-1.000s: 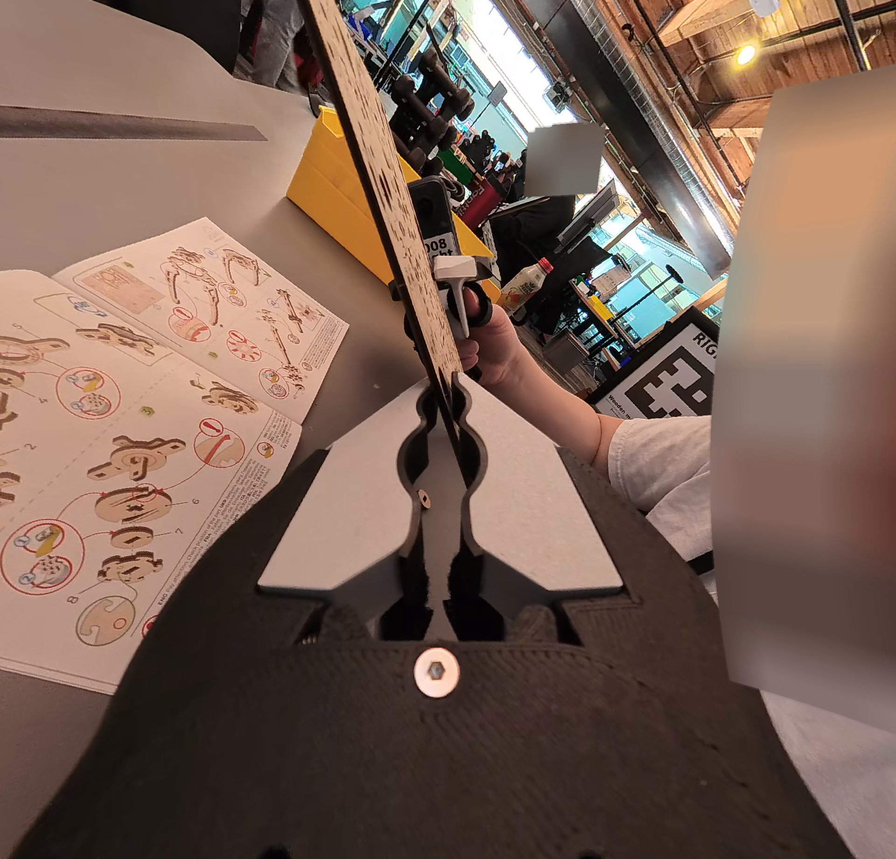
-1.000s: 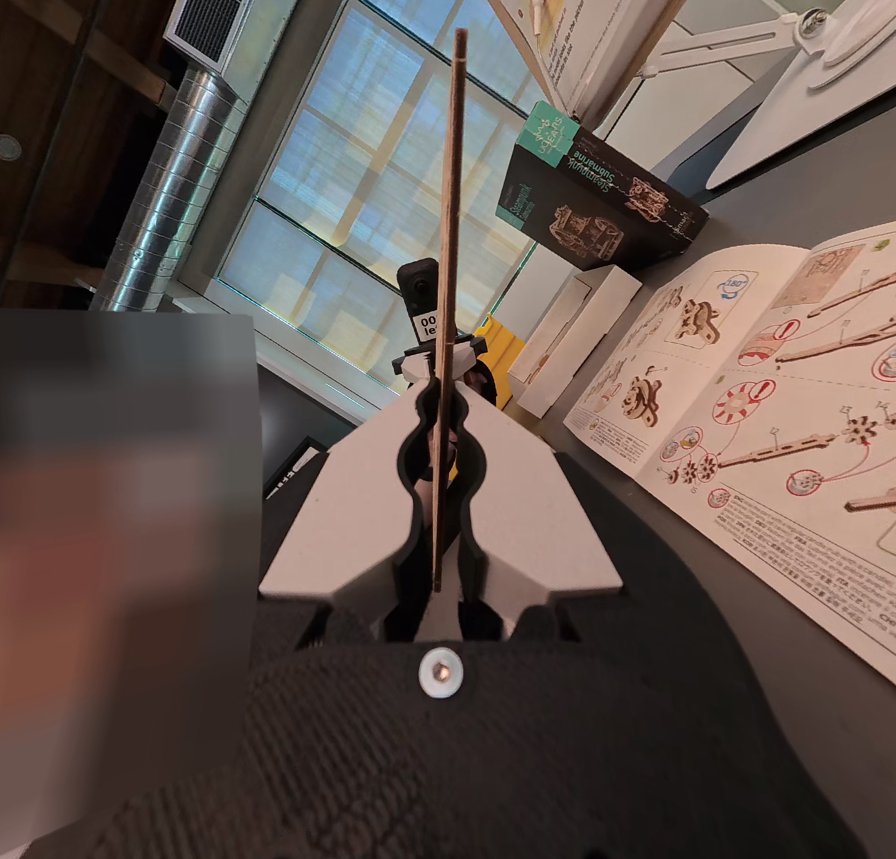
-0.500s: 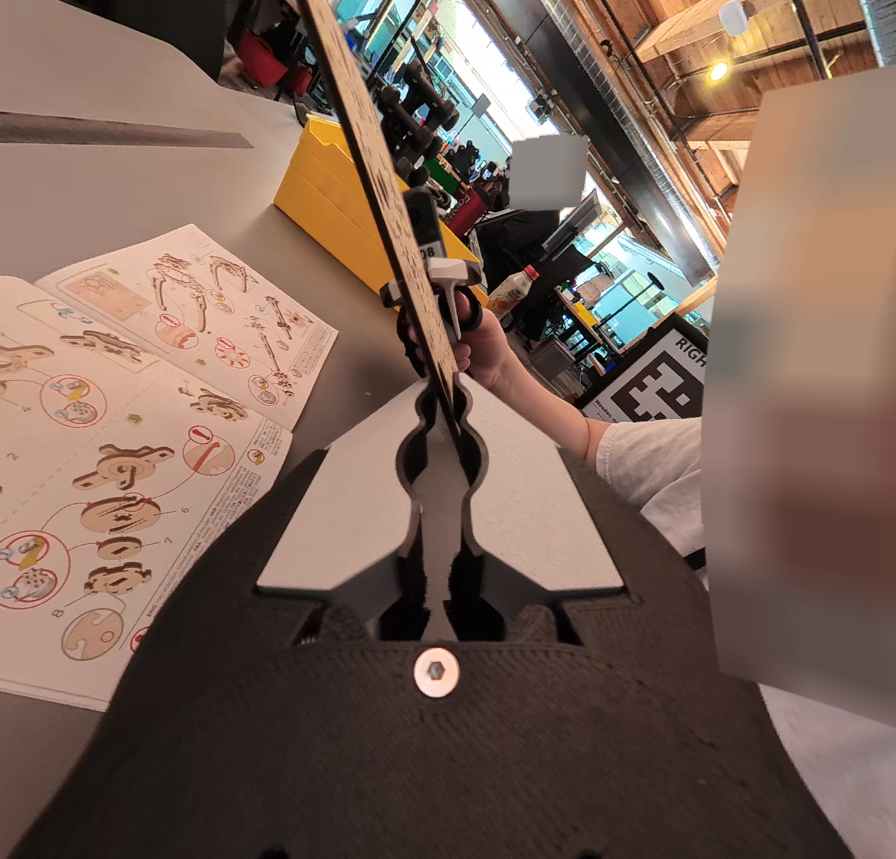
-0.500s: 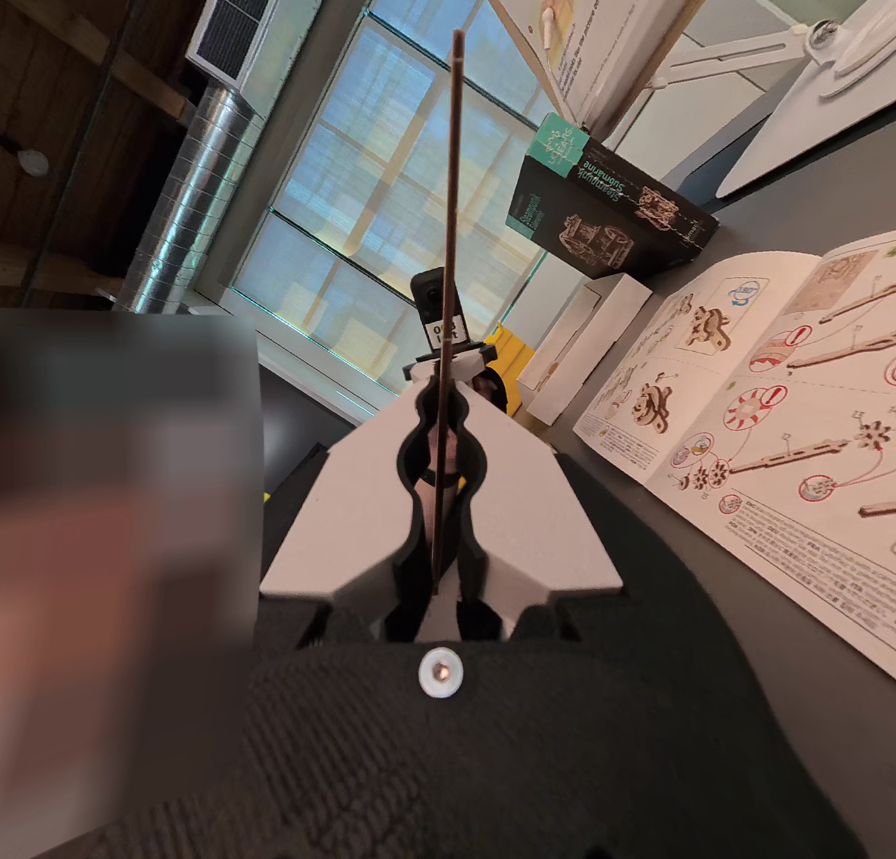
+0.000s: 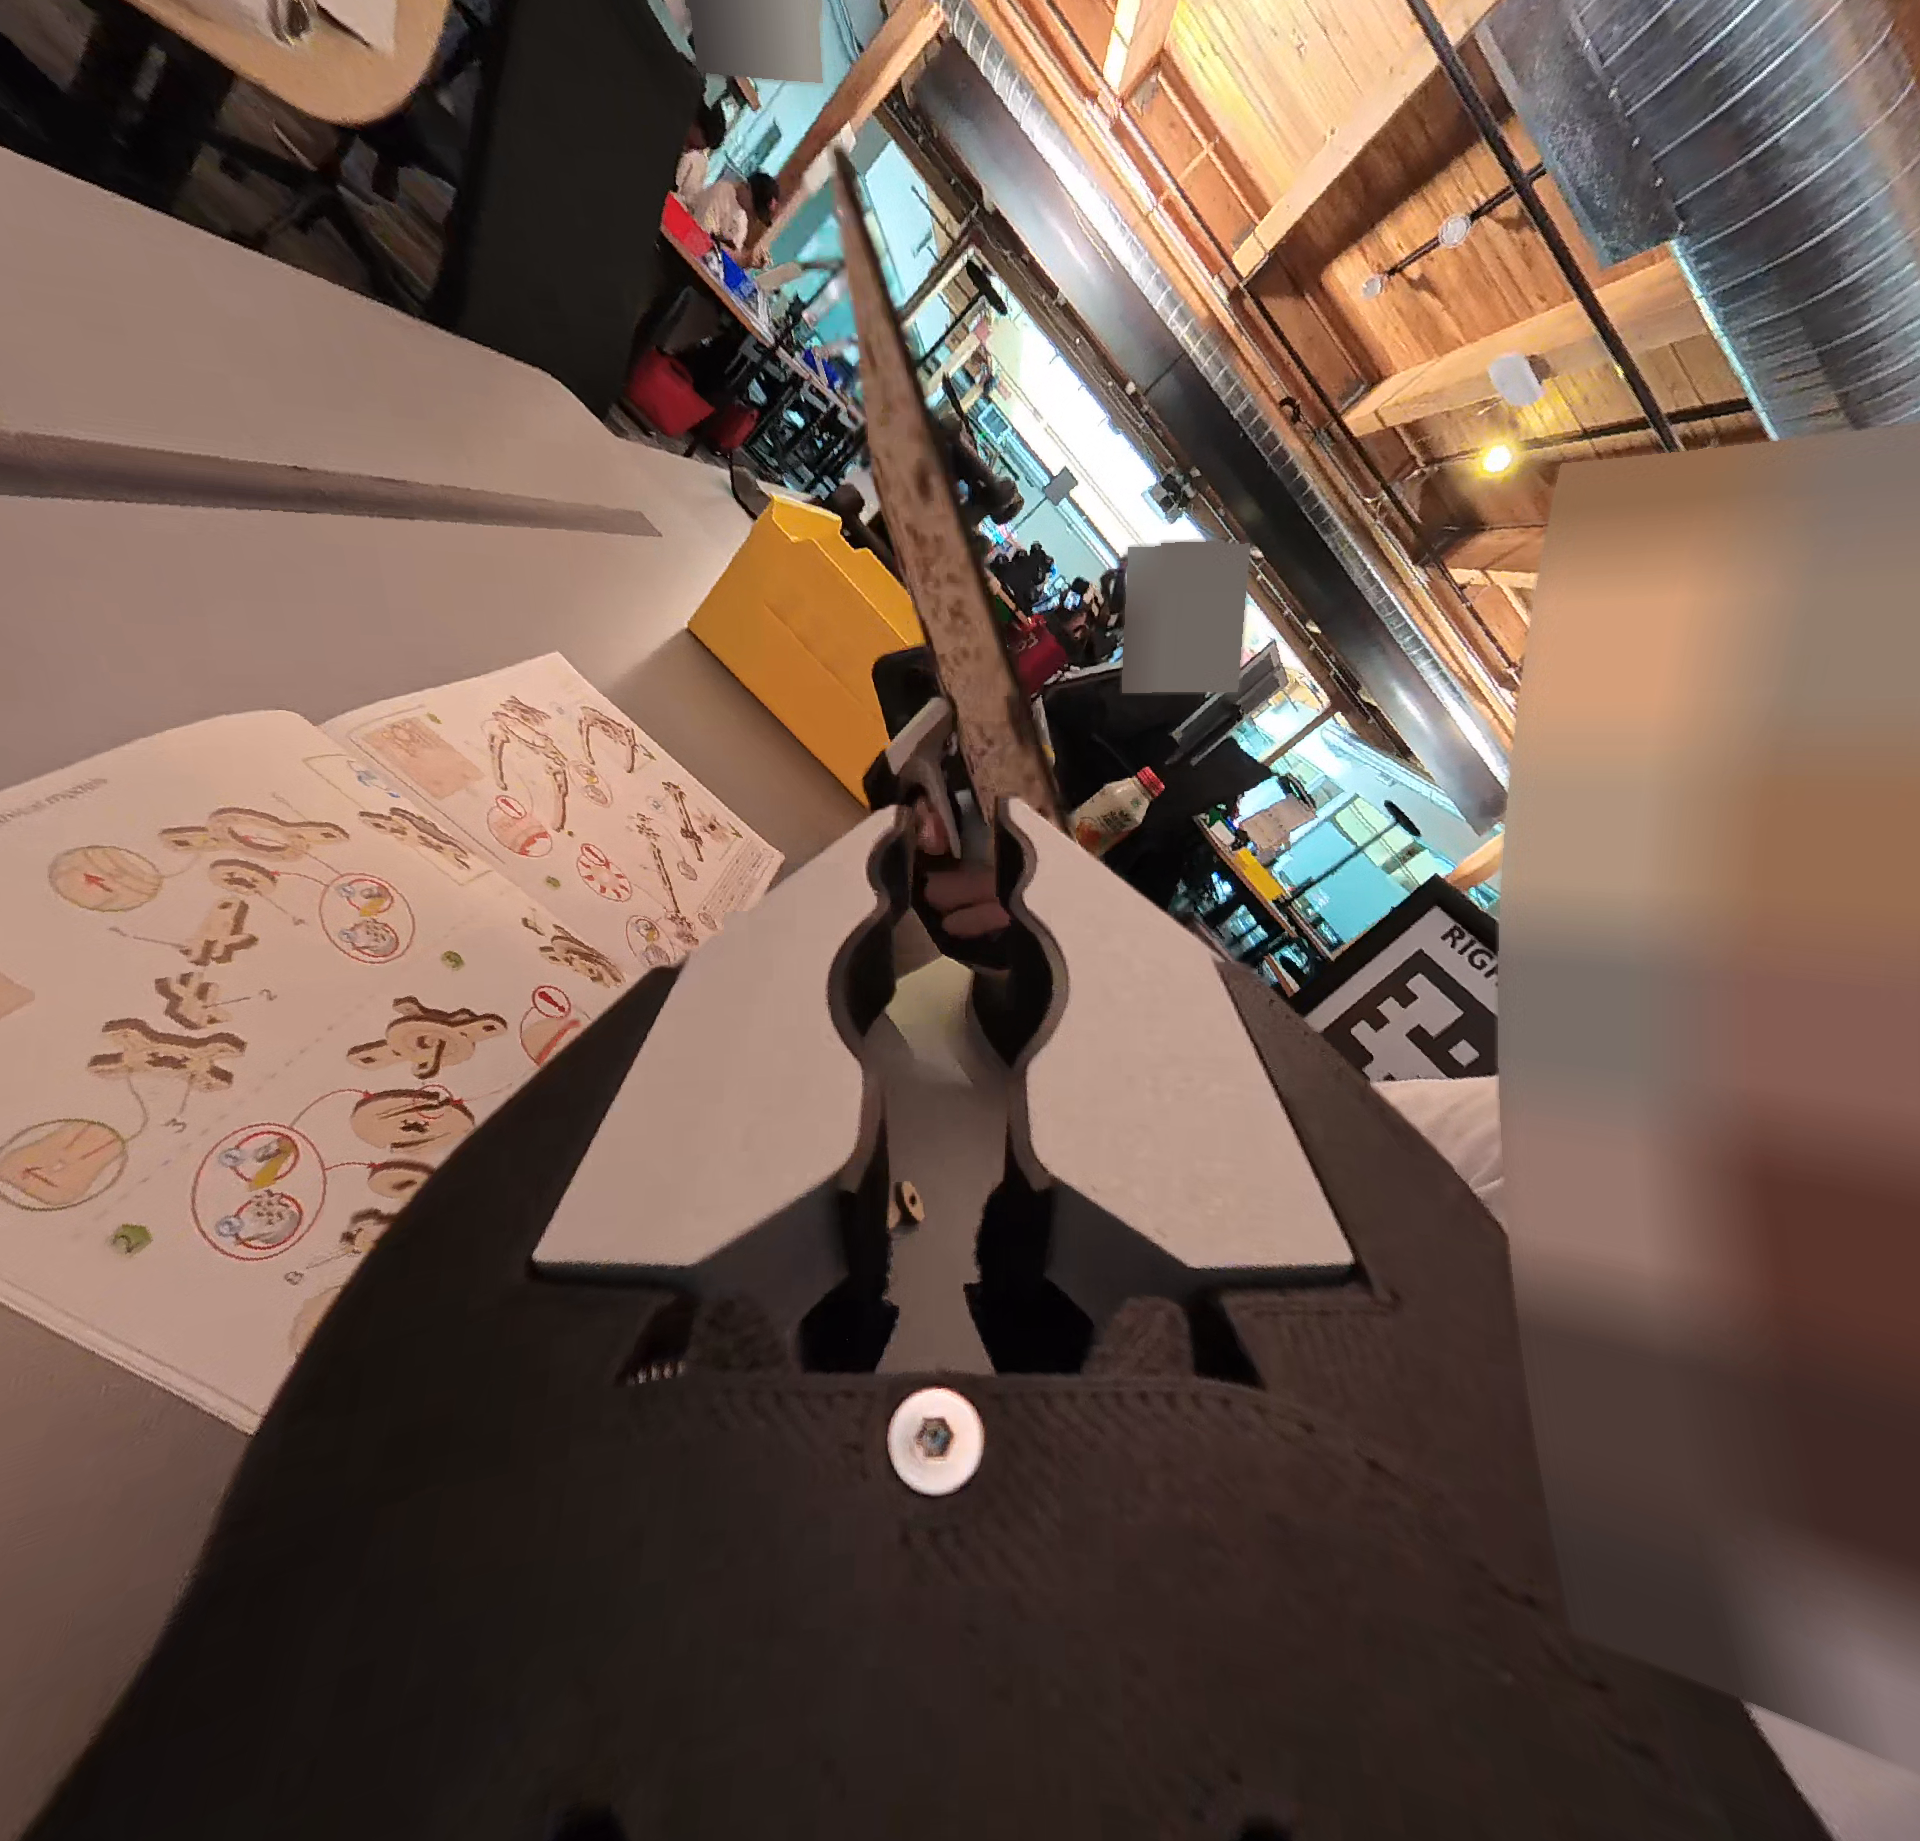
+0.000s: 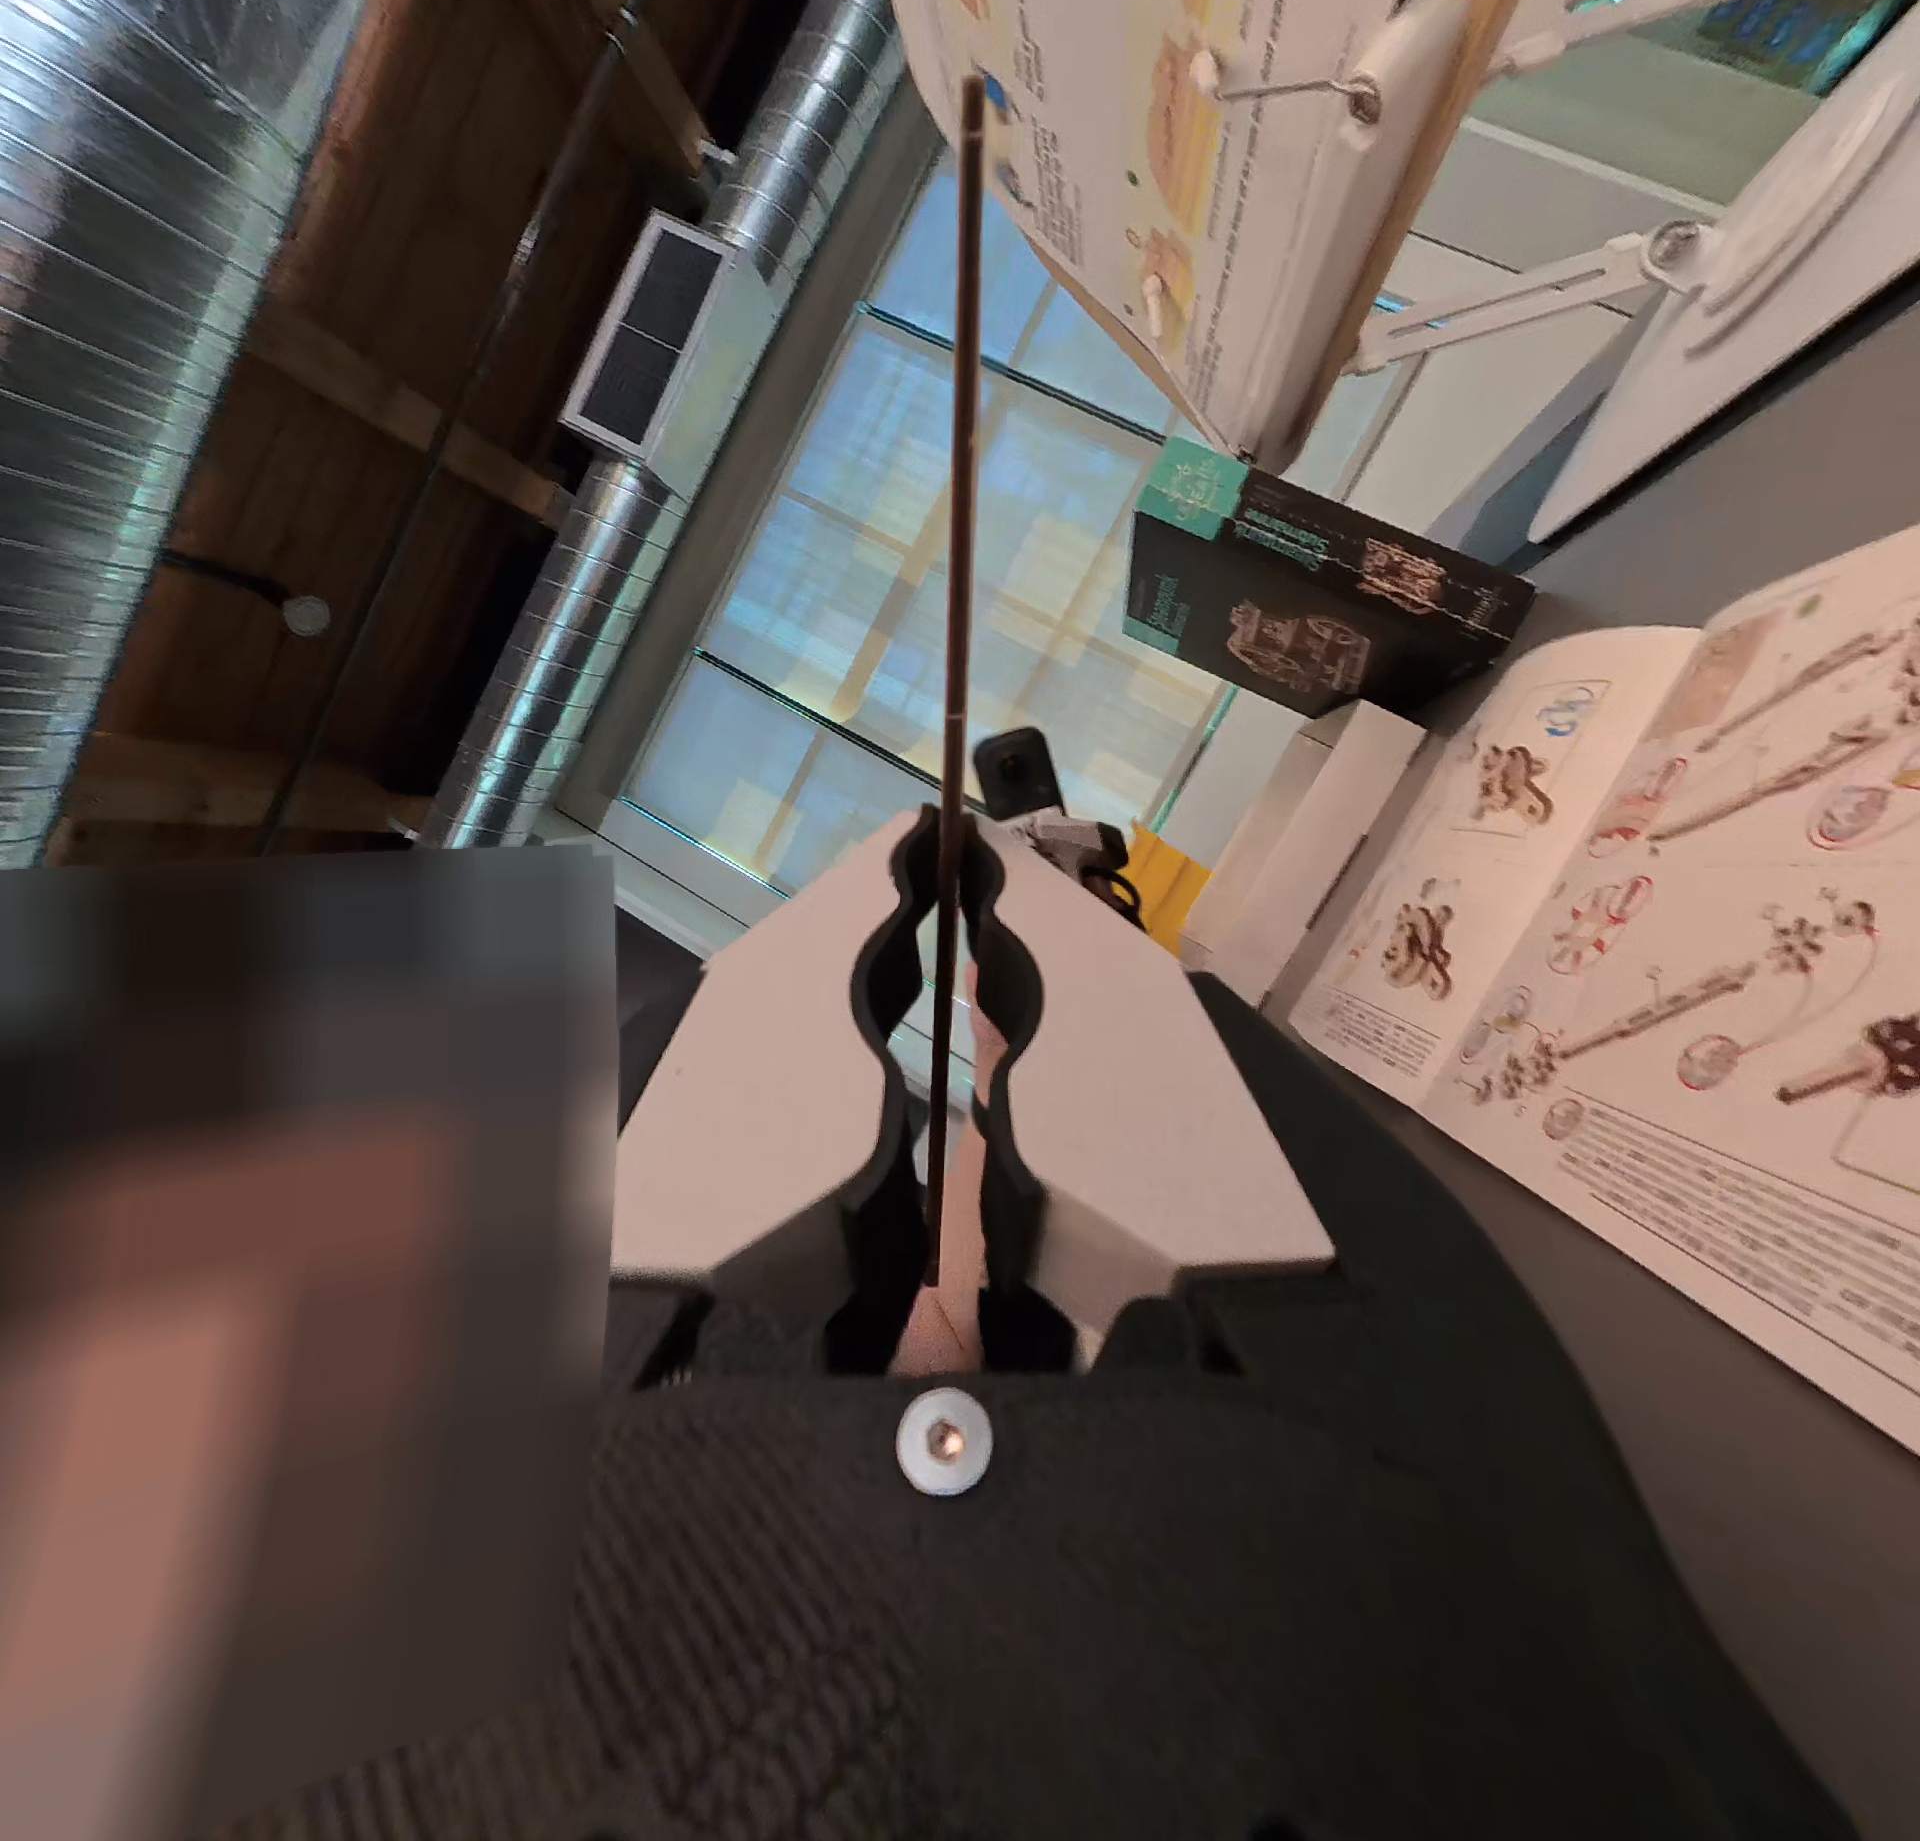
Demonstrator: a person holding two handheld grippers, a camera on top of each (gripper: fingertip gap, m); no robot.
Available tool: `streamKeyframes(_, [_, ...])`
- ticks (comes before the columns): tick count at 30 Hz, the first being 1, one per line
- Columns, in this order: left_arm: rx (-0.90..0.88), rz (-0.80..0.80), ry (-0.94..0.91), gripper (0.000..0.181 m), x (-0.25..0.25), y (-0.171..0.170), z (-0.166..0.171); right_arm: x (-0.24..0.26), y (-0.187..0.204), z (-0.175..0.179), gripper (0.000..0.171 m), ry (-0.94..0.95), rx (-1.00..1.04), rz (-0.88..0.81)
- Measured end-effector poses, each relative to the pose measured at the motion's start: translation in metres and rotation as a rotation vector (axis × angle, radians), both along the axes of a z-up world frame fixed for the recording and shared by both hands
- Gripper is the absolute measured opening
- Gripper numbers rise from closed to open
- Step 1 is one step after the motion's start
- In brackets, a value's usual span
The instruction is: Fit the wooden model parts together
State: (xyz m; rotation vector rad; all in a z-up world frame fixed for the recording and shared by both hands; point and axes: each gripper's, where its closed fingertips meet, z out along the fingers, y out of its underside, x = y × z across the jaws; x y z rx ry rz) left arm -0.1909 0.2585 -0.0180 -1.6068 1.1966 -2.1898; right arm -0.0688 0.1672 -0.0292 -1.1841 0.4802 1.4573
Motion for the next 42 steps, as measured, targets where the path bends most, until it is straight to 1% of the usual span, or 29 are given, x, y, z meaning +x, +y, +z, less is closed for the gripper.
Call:
streamKeyframes(4, [-0.012, 0.079, -0.047, 0.012, -0.003, 0.016, 0.009, 0.006, -0.009, 0.019, 0.001, 0.078, 0.119, 0.002])
streamKeyframes(7, [-0.024, 0.096, -0.066, 0.01, -0.005, 0.021, 0.013, 0.006, -0.011, 0.025, 0.001, 0.106, 0.158, 0.016])
streamKeyframes(14, [-0.029, 0.062, -0.076, 0.006, -0.005, 0.014, 0.015, 0.004, -0.008, 0.02, 0.001, 0.052, 0.127, -0.002])
streamKeyframes(20, [-0.018, 0.05, -0.079, 0.005, -0.005, 0.011, 0.015, -0.002, -0.004, 0.015, 0.001, -0.046, 0.08, -0.02])
streamKeyframes(22, [-0.017, 0.043, -0.067, 0.008, -0.004, 0.01, 0.013, -0.005, -0.003, 0.013, 0.0, -0.097, 0.063, -0.027])
streamKeyframes(25, [-0.016, 0.031, -0.037, 0.019, -0.001, 0.007, 0.007, -0.01, -0.001, 0.01, 0.001, -0.15, 0.042, -0.024])
streamKeyframes(27, [-0.004, 0.034, -0.016, 0.024, 0.001, 0.006, 0.003, -0.011, 0.0, 0.008, 0.001, -0.159, 0.032, -0.022])
streamKeyframes(30, [0.016, 0.024, -0.003, 0.025, 0.002, 0.003, 0.001, -0.011, 0.0, 0.007, 0.0, -0.154, 0.028, -0.019])
streamKeyframes(42, [0.024, -0.006, 0.007, 0.018, 0.002, -0.003, -0.002, -0.015, 0.001, 0.005, 0.0, -0.185, 0.02, -0.012])
